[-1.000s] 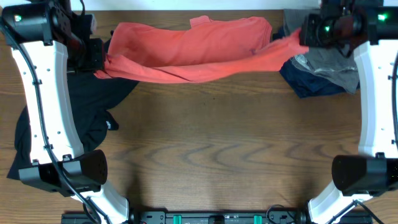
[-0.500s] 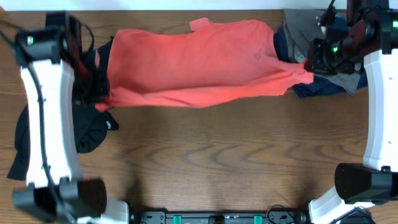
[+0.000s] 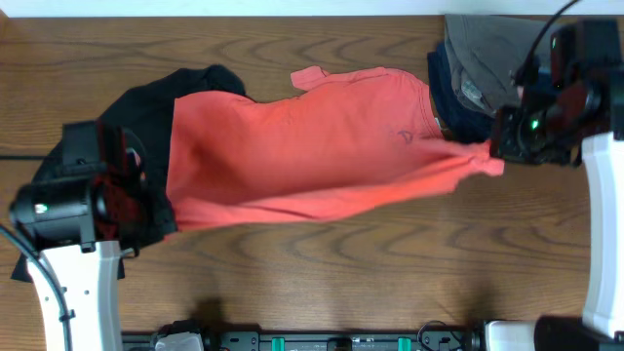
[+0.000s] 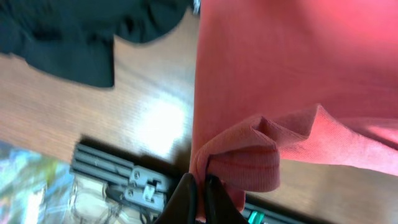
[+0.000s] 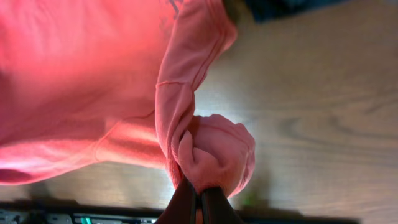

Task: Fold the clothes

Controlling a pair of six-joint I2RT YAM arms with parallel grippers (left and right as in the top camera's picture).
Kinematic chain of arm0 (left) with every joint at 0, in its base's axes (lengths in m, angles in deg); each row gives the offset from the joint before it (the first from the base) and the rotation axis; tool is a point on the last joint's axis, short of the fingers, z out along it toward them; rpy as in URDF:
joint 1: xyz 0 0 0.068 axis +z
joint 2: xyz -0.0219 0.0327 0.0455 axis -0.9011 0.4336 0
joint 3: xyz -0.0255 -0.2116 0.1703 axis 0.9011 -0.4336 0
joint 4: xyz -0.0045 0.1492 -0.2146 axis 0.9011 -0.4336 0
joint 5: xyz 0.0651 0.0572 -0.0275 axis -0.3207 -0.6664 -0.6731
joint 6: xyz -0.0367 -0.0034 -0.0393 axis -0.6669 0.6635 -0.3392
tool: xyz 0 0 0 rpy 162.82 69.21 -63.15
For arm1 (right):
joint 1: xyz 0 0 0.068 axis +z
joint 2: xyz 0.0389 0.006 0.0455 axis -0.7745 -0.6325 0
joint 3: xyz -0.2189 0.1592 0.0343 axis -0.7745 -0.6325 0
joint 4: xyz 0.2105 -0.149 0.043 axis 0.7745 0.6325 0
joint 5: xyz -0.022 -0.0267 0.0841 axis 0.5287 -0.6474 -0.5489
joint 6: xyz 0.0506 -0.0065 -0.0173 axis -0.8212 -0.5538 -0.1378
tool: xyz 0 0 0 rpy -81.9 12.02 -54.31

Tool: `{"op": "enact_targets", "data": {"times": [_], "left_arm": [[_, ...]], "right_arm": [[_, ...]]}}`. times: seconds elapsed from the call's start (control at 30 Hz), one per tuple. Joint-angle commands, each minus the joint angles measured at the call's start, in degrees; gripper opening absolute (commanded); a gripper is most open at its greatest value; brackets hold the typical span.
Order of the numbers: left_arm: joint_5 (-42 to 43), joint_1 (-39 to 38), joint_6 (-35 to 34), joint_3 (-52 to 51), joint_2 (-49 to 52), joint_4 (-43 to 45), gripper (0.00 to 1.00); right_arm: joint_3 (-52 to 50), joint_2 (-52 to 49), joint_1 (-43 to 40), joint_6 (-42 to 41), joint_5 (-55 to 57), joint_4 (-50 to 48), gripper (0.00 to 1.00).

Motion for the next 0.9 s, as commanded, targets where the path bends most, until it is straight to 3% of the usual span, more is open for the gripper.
{"op": "enact_targets", "data": {"times": [0.0,0.3,0.87], "left_arm": [[0.35,0.28,-2.01,-5.38,-0.31,0.61,0.06],[2.12,0.28,-1.99,-12.59,1.01,6.93,0.06],[-2.47,0.31,-1.99,-12.59,16.65,24.74,0.06]], "right_arm": [[-8.98,1.90,-0.42,-2.19,-0.17,-2.56,0.01],[-24.28,2.80,-0.35,-2.19,-3.48,-13.27,0.01],[-25.11,-2.05,0.20,-0.11,-3.45,-31.56,0.01]]}}
